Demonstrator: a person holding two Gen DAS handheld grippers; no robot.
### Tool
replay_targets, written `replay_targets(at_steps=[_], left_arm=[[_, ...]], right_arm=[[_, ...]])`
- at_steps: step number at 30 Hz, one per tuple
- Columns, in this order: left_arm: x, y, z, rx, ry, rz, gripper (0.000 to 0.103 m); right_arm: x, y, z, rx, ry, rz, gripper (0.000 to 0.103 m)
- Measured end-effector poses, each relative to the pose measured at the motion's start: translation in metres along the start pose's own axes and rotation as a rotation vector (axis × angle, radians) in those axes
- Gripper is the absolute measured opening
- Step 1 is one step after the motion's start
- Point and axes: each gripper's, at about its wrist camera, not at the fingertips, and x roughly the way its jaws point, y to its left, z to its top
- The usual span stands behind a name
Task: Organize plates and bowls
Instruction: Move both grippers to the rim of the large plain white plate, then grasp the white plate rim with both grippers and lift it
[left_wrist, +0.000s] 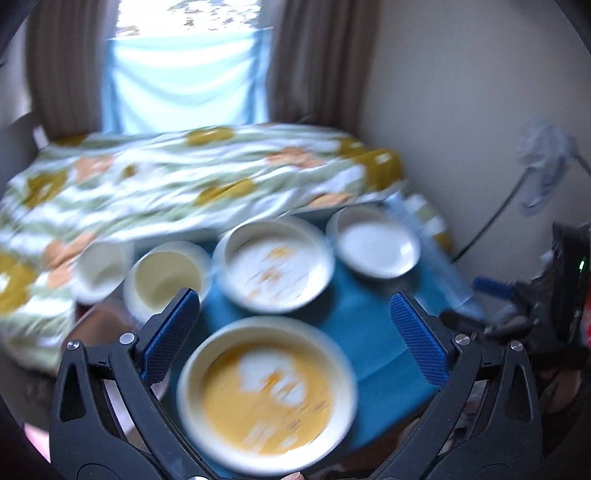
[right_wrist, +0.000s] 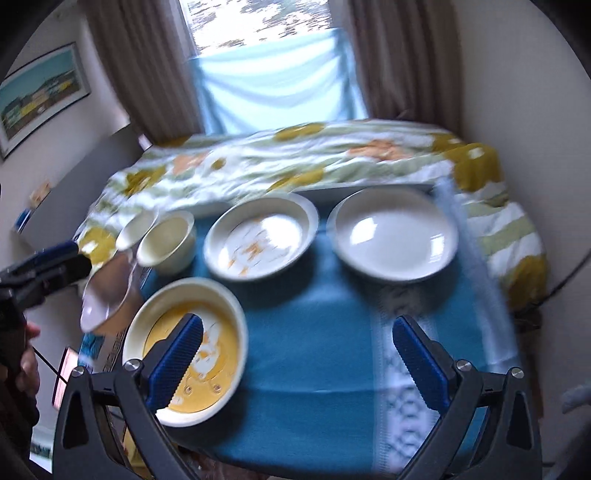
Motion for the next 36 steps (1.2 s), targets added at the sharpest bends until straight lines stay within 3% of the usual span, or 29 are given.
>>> replay_targets(at_steps=[3,8,14,17,19,25,28,30,33,36], left_arm=[[0.022,-0.023,0.034,0.033,0.007,-0.101,0.103],[0.079,-0.059,0.075,0.132,0.065,-0.18,0.103],[0.174,-0.066,0.098,0.096,0.241,-0.245,0.102],[0.223,-0.065,0.096,0.082,0.332,-0.255,0.094],[0.257,-0.064,0.093,0.07,0.403,-0.245,0.078],[0.322,-0.061,0.078,0.046,0.537,-0.249,0.066],[0.334,-0.059,0.074,0.03,0.568,-0.249,0.062],[0.339,-0.058,0.073,0.034,0.582,-0.236,0.054],[0.35,-0.053,0.07,0.031,0.607,-0.227,0.05],[0.356,-0.05,0.068,0.031,0.621,-0.214,0.037]], right_arm=[[-0.013,-0.025,0.014,0.07,-0.003,-0.059,0.102],[-0.016,-0.066,0.034,0.149,-0.045,-0.167,0.102],[0.035,-0.117,0.049,0.278,0.024,-0.107,0.102],[0.064,-0.137,0.048,0.356,0.056,-0.058,0.098],[0.085,-0.15,0.048,0.394,0.089,-0.032,0.09],[0.136,-0.177,0.05,0.454,0.188,-0.003,0.064],[0.149,-0.183,0.049,0.471,0.224,0.003,0.052],[0.153,-0.183,0.05,0.461,0.237,-0.008,0.05],[0.157,-0.184,0.051,0.455,0.247,-0.029,0.046],[0.16,-0.185,0.05,0.455,0.261,-0.038,0.033]])
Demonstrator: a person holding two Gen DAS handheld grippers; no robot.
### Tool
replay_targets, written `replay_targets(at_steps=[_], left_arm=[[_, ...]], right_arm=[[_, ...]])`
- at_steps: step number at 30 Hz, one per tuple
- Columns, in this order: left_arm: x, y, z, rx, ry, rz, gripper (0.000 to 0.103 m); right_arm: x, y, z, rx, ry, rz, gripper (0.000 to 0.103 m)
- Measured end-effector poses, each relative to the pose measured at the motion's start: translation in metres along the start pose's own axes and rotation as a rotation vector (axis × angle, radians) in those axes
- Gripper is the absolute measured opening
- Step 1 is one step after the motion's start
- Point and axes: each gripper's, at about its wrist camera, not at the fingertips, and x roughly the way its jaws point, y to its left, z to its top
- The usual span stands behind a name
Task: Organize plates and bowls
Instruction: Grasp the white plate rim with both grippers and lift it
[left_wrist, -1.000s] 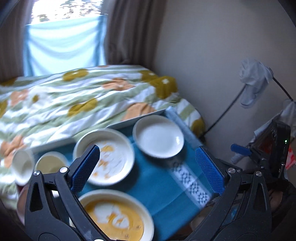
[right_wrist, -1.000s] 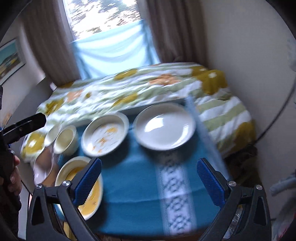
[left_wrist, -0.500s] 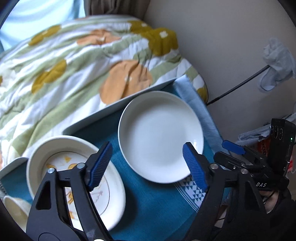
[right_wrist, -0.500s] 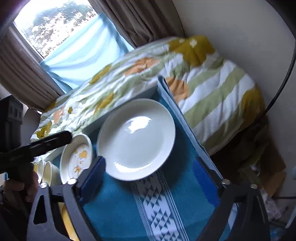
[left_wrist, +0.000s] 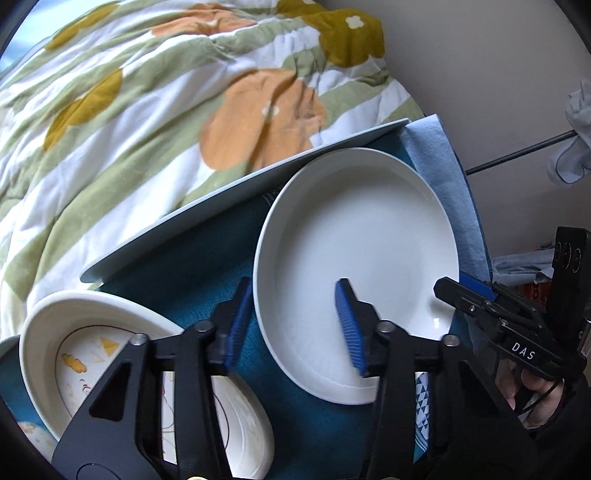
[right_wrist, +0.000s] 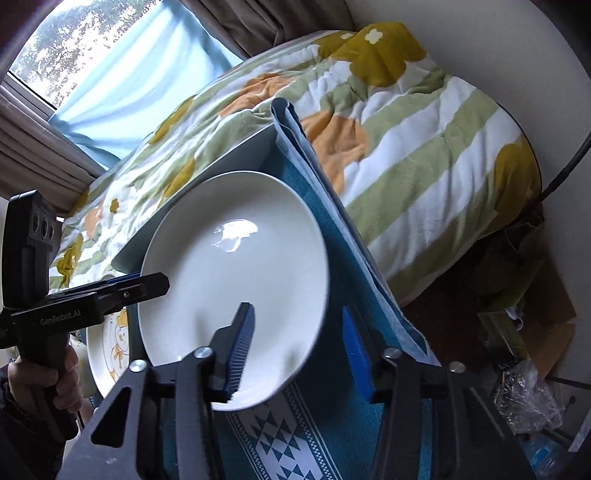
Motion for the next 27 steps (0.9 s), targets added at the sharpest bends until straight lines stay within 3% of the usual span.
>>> replay_targets(at_steps=[4,8,13,27], left_arm=[[0.003,0.001,0.0,0.009,0.006,0.033,0.026],[0.007,0.001,-0.001,0.015,0.009,0.043,0.025],[0.01,-0.005,-0.004,0.052,-0.011,0.094,0.025],[-0.026,-0.022,-0.019,0.061,-0.122,0.112,0.025]], right_arm=[[0.006,0.0,0.001,-0.006,0.025,-0.016,0.024],[0.012,-0.004,0.001,0.007,0.036,-0.023,0.014],[0.014,-0.003,0.0,-0.002,0.036,-0.022,0.014],[-0.013,0.007,0.004,-0.103,-0.055,-0.02,0.014]])
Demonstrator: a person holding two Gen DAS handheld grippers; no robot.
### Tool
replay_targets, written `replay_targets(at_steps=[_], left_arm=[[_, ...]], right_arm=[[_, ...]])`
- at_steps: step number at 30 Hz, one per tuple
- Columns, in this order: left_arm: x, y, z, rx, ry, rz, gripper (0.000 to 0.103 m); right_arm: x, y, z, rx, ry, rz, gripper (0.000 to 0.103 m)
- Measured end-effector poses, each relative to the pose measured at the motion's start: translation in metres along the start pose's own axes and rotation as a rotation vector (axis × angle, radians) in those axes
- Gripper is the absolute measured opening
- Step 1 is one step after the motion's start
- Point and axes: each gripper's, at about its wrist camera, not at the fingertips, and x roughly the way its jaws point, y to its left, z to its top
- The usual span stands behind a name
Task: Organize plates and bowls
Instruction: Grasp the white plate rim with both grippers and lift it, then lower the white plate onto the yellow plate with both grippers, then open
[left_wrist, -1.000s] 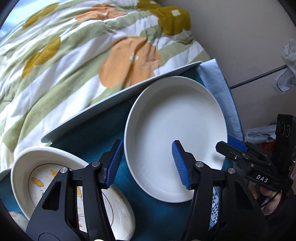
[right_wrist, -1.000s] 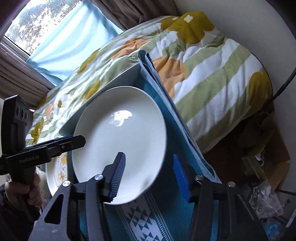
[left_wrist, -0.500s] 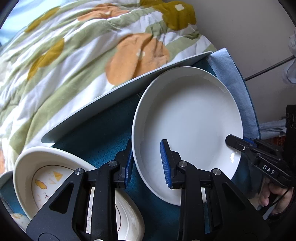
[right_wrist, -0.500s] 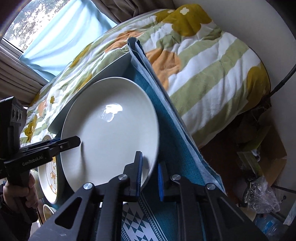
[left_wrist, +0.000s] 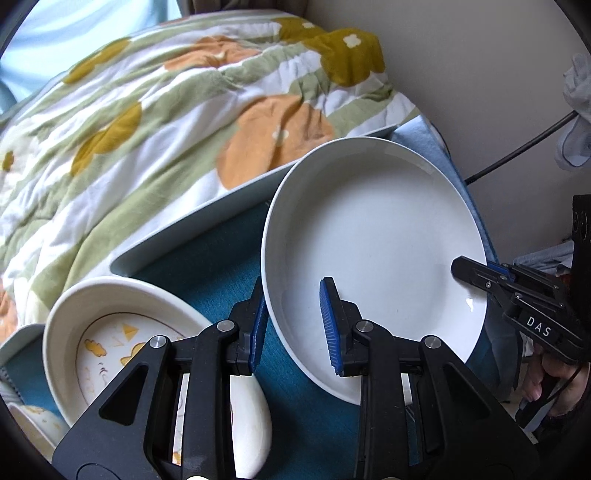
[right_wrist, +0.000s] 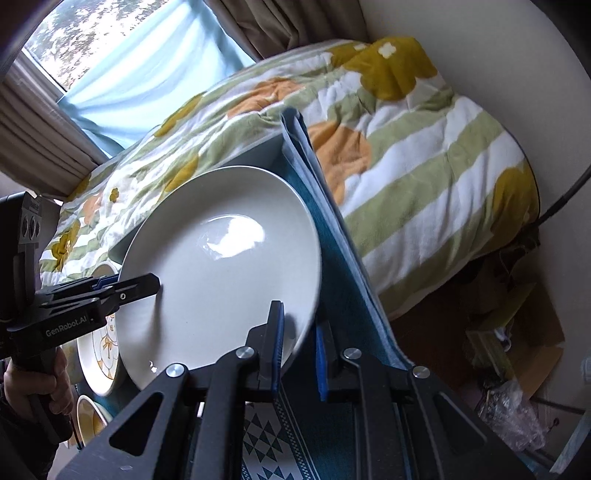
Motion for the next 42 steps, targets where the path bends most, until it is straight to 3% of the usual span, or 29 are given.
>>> replay_targets(at_steps=[9,14,21,28,34,42], left_arm=[[-0.086,-0.006,-0.032,-0.037,-0.178,0.029,0.025],[-0.143,0.002,-0.085,-0.088,-0.253,0.037,0.025],[-0.191,0.016,-0.172,-0.149,-0.276,0.083,0.025],[-0.204,0.036,-0.255,-0.283,-0.271,0.137,0.025],[-0.184,0.057,-0.315,-0.42,-0.227,0.19,0.025],[-0.149,0.083,-0.349,-0.533,-0.181,0.178,0.025]], right_arm=[[-0.059,0.035,-0.004,-0.113,-0.099,0.035,0.014],[-0.094,0.069,-0.032,-0.166,-0.12,0.075,0.014],[-0.114,0.108,-0.091,-0.229,-0.077,0.152,0.014],[-0.103,0.141,-0.141,-0.315,0.006,0.201,0.014],[-0.071,0.163,-0.174,-0.416,0.089,0.224,0.014],[-0.038,0.182,-0.2,-0.551,0.103,0.186,0.014]])
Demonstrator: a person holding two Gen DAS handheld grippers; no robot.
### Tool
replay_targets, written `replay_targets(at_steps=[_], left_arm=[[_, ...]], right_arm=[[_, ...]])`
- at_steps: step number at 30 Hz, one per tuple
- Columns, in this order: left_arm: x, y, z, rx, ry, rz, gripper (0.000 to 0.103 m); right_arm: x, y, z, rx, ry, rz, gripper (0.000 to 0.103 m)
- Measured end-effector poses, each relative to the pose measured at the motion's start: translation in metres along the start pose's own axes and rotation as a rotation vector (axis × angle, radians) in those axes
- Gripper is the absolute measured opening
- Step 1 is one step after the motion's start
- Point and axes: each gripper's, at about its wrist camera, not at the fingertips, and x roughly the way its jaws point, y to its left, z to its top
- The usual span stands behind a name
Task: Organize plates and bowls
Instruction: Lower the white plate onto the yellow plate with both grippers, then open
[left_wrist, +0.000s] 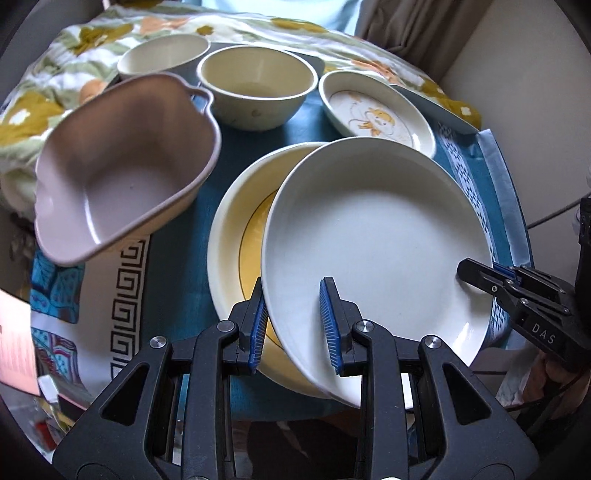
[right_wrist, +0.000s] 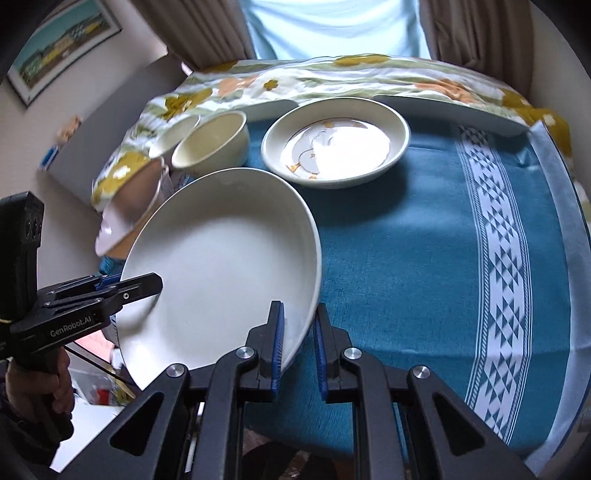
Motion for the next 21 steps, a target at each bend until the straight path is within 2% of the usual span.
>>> replay_targets(at_steps=[6,21], left_arm=[[0.013,0.003,0.0,-0.015,0.007,-0.006,0.025],[0.033,-0.008,0.009,0.016,0.036,0.015,0.025]], right_arm=[[0.013,0.0,0.005,-0.017,0.005,-0.016,0.014],[0.014,-0.006,0.008,-0.015,-0.006,-0.033,0.014]])
